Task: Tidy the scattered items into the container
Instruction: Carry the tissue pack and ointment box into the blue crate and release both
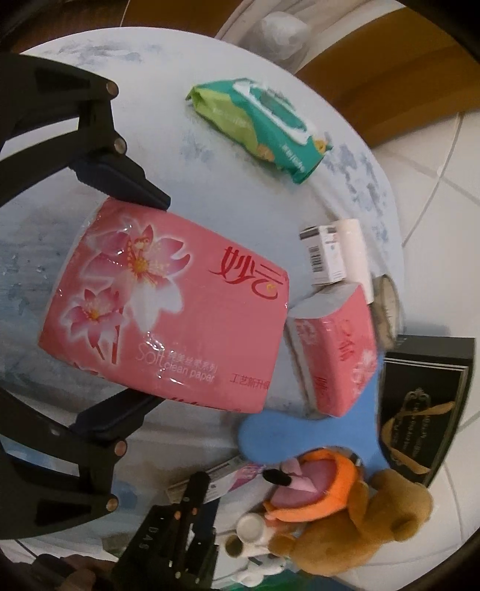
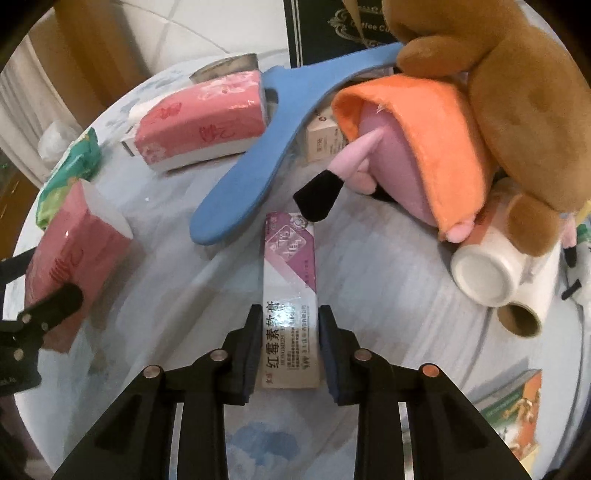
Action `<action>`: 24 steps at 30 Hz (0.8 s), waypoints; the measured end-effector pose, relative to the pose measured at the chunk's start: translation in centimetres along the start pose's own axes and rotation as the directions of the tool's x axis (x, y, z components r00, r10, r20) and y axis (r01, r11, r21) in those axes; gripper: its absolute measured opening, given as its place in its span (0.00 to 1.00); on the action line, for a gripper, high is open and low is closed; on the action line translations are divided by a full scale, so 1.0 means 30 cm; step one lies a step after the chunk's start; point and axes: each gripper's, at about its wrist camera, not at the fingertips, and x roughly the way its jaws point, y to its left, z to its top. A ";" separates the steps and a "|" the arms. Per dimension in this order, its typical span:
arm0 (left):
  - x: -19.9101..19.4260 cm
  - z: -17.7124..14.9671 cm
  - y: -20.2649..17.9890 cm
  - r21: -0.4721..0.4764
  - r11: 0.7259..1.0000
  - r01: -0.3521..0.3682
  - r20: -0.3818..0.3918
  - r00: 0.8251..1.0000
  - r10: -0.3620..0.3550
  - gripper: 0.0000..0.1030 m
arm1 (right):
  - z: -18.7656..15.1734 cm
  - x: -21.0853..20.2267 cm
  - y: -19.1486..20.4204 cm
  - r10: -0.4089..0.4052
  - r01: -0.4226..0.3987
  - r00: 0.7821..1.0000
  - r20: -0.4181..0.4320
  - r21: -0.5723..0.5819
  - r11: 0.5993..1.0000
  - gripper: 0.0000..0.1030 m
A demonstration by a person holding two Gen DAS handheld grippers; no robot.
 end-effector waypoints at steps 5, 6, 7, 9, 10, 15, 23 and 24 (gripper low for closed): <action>-0.098 0.000 -0.013 0.010 1.000 0.013 0.059 0.998 -0.014 0.90 | -0.013 -0.106 0.013 0.004 -0.004 0.998 0.056 -0.002 1.000 0.27; -0.121 -0.002 -0.017 0.013 1.000 0.016 0.071 0.997 -0.017 0.90 | -0.017 -0.129 0.013 0.004 -0.004 0.998 0.067 -0.001 1.000 0.27; -0.139 -0.006 -0.021 0.016 1.000 0.019 0.080 0.997 -0.020 0.90 | -0.022 -0.152 0.013 0.004 -0.004 0.997 0.077 -0.001 1.000 0.27; -0.173 -0.013 -0.029 0.019 1.000 0.023 0.095 0.995 -0.025 0.90 | -0.035 -0.195 0.017 0.002 -0.002 0.995 0.095 0.001 1.000 0.27; -0.190 -0.017 -0.032 0.021 0.999 0.026 0.103 0.994 -0.028 0.90 | -0.042 -0.217 0.019 0.001 -0.001 0.995 0.105 0.002 1.000 0.27; -0.282 -0.038 -0.050 0.031 0.999 0.035 0.147 0.988 -0.040 0.90 | -0.079 -0.333 0.039 0.000 -0.001 0.986 0.165 0.004 1.000 0.27; -0.455 -0.071 -0.120 0.052 0.997 0.054 0.229 0.971 -0.064 0.90 | -0.141 -0.551 0.050 -0.011 0.009 0.960 0.278 0.007 1.000 0.27; -0.475 -0.076 -0.137 0.056 0.997 0.054 0.238 0.969 -0.066 0.90 | -0.154 -0.584 0.044 -0.013 0.012 0.956 0.293 0.006 1.000 0.27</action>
